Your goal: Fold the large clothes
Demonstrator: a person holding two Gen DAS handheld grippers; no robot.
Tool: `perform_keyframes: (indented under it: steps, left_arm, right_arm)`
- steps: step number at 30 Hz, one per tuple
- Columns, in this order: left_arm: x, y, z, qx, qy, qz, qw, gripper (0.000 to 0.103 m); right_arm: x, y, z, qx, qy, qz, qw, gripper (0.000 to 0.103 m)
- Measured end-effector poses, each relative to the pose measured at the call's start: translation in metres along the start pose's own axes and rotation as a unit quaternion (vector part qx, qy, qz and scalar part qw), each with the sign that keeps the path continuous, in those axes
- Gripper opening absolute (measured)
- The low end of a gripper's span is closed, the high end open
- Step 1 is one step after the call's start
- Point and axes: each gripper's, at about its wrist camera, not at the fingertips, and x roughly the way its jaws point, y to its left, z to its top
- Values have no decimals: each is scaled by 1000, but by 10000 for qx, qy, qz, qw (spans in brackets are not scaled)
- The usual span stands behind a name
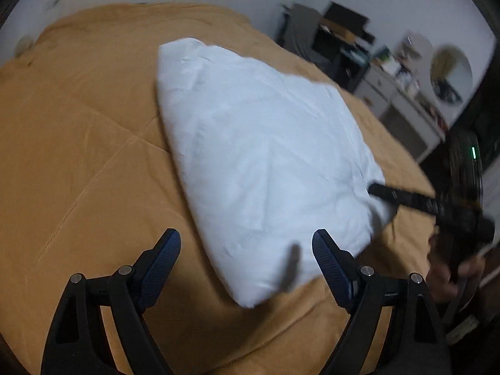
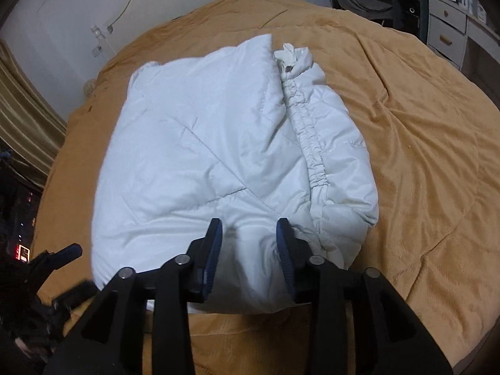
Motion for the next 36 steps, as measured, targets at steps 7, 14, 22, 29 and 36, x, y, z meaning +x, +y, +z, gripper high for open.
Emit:
perform_keyframes:
  steps: [7,14,22,29,36]
  left_arm:
    - [21,80,35,-1812,329,-406,9821,99]
    - [73,75,48,-1793,656,-809,9783,102]
    - [148,77,77,-2441,876,-1956,9458,103]
    - [197,92,87,-2450,1217,-2802,9202,103]
    - [185,60,94,-1822,756,-2832,9386,99]
  right_arm:
    - [-51,-5,-3,103,-664,-77,9977,103]
    - [-3,-59,-7,1329,355,1036,9851,103]
    - [84,-86,1,1963,1023,2178,9506,103]
    - [112,-80,20,1760,1205,2842,9348,103]
    - [91,-73,22,1880,972,3143,9254,54]
